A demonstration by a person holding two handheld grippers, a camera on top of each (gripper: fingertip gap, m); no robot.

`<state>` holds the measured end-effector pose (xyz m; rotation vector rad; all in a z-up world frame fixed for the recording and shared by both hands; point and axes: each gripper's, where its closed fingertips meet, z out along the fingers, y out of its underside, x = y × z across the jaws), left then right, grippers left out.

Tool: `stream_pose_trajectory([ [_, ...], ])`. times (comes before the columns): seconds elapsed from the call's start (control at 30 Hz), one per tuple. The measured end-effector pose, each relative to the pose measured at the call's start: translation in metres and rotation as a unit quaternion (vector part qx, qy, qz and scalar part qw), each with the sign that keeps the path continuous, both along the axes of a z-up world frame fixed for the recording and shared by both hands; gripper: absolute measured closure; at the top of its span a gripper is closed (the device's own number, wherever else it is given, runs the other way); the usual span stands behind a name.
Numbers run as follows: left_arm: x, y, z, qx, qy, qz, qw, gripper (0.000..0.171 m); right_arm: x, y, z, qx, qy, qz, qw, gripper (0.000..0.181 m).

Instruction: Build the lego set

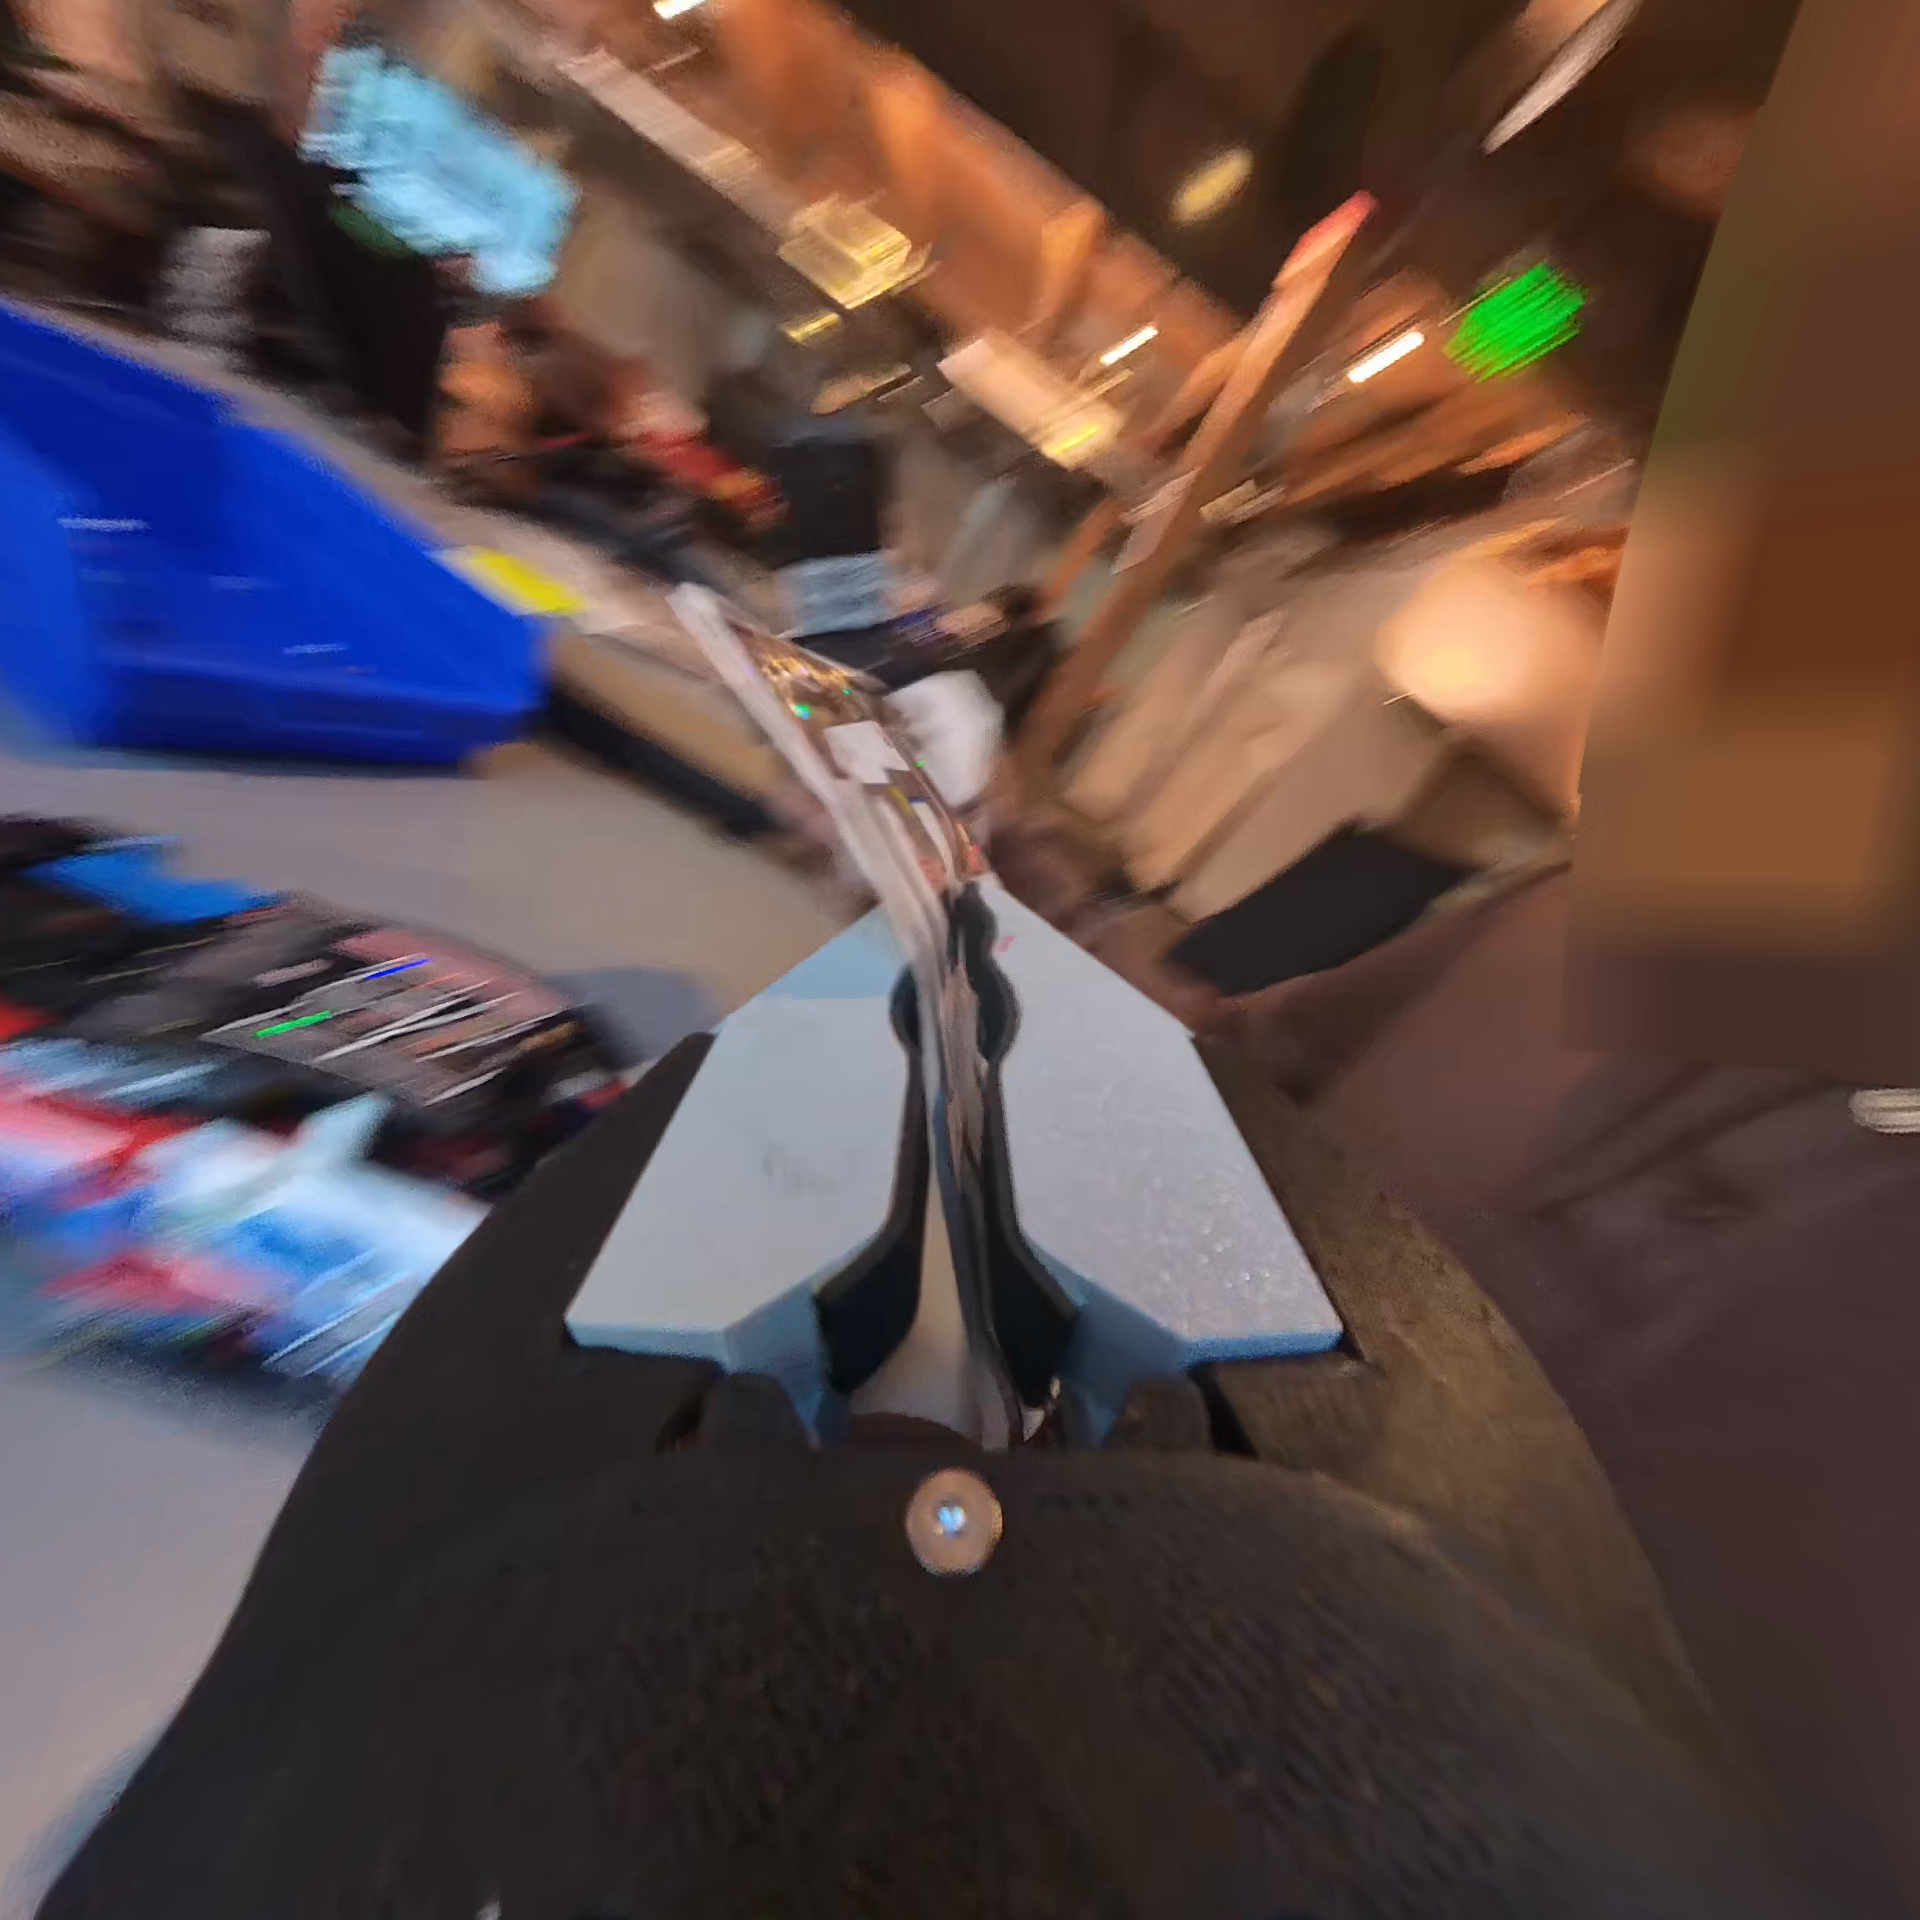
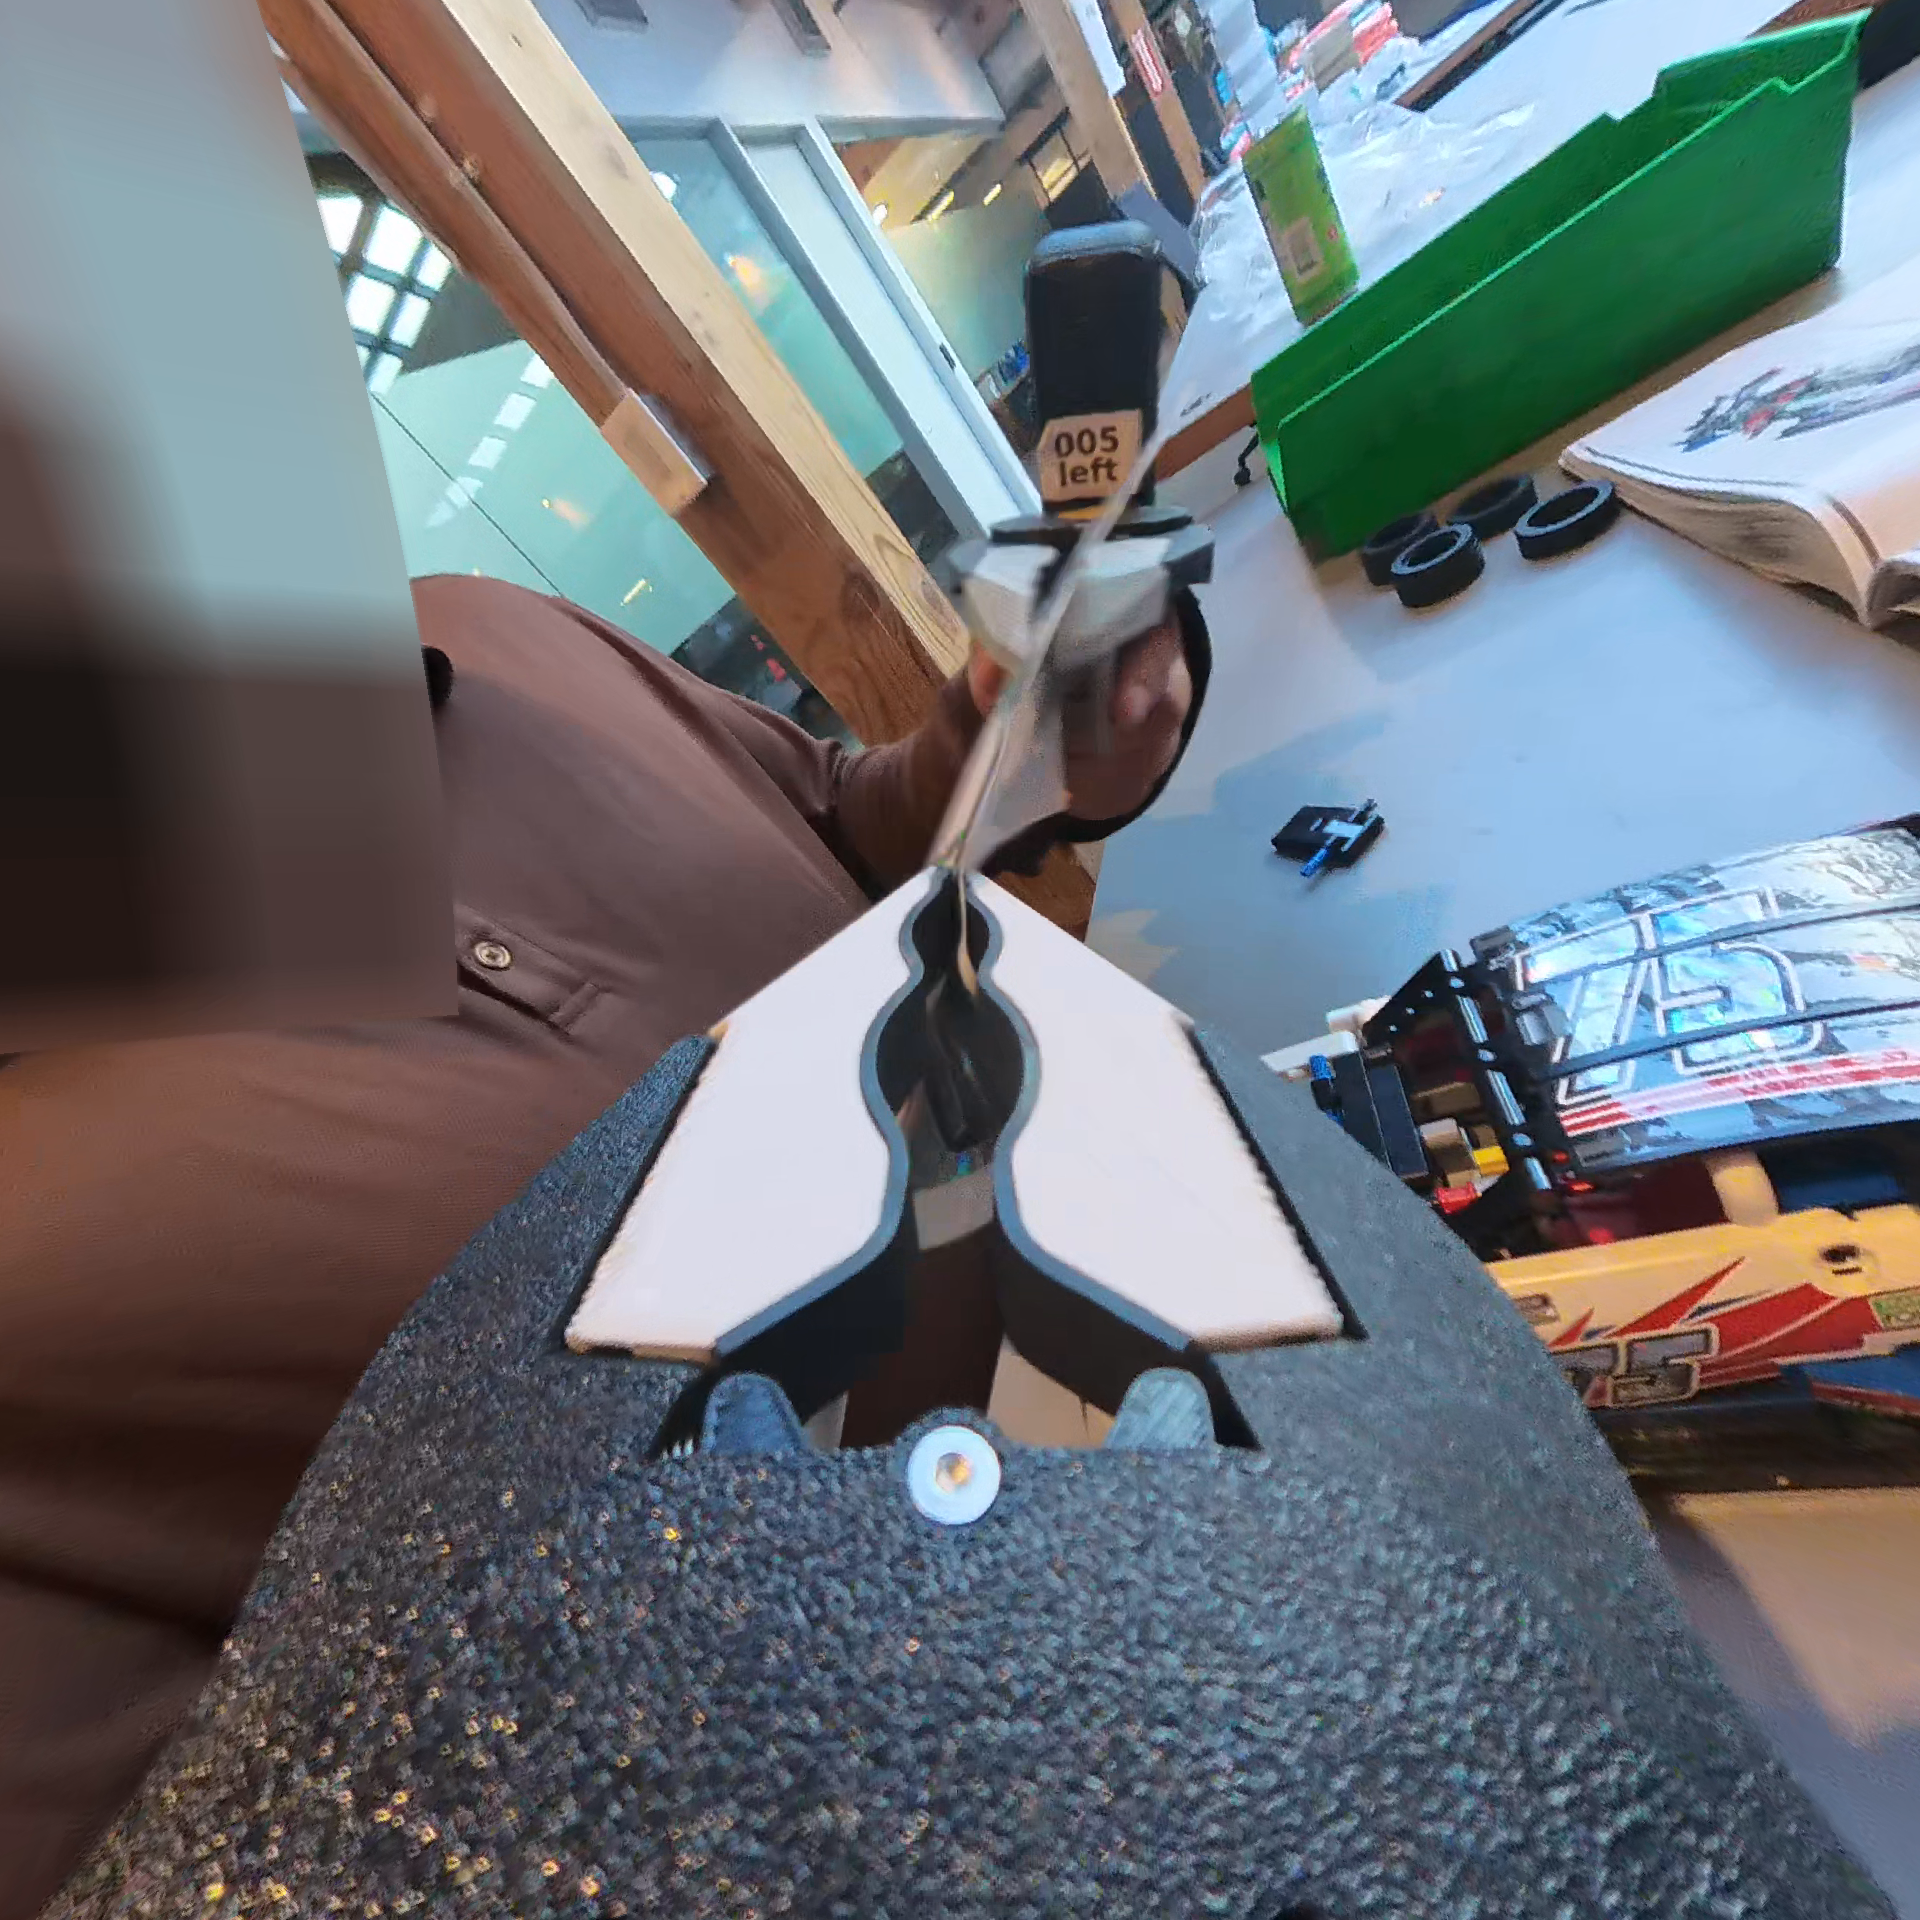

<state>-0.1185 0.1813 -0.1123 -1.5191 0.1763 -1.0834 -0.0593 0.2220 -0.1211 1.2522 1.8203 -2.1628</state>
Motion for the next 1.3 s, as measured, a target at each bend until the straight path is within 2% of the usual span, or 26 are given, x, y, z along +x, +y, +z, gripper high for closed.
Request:
stream_pose_trajectory([
  [0.07, -0.02, 0.008, -0.02, -0.032, 0.092, 0.064, 0.993, 0.165, -0.001, 0.002, 0.004, -0.002, 0.001, -0.01, 1.0, 0.181],
  [0.13, -0.042, 0.011, -0.031, -0.053, 0.169, 0.121, 0.977, 0.149, -0.004, 0.005, 0.004, 0.008, -0.004, -0.027, 1.0, 0.181],
  [0.23, -0.065, 0.009, -0.021, -0.047, 0.229, 0.184, 0.955, 0.143, -0.012, 0.015, 0.0, 0.037, -0.019, -0.075, 0.996, 0.181],
  [0.33, -0.054, 0.007, -0.002, -0.013, 0.268, 0.197, 0.943, 0.145, -0.016, 0.017, 0.004, 0.057, -0.011, -0.099, 0.993, 0.181],
  [0.47, -0.014, 0.011, 0.005, 0.021, 0.331, 0.165, 0.929, 0.142, -0.017, 0.009, 0.019, 0.054, 0.012, -0.102, 0.993, 0.181],
  [0.63, 0.03, 0.02, 0.015, 0.053, 0.329, 0.119, 0.935, 0.135, -0.021, -0.003, 0.033, 0.045, 0.044, -0.115, 0.991, 0.181],
  [0.8, 0.032, 0.034, 0.01, 0.053, 0.358, 0.14, 0.922, 0.13, -0.025, -0.019, 0.036, 0.025, 0.054, -0.098, 0.993, 0.181],
  [1.1, 0.036, 0.029, -0.002, 0.044, 0.333, 0.106, 0.936, 0.16, -0.032, -0.029, 0.025, -0.012, 0.032, -0.069, 0.997, 0.178],
  [1.3, 0.034, 0.03, -0.01, 0.031, 0.331, 0.098, 0.938, 0.165, -0.029, -0.02, 0.028, 0.011, 0.034, -0.086, 0.996, 0.171],
])
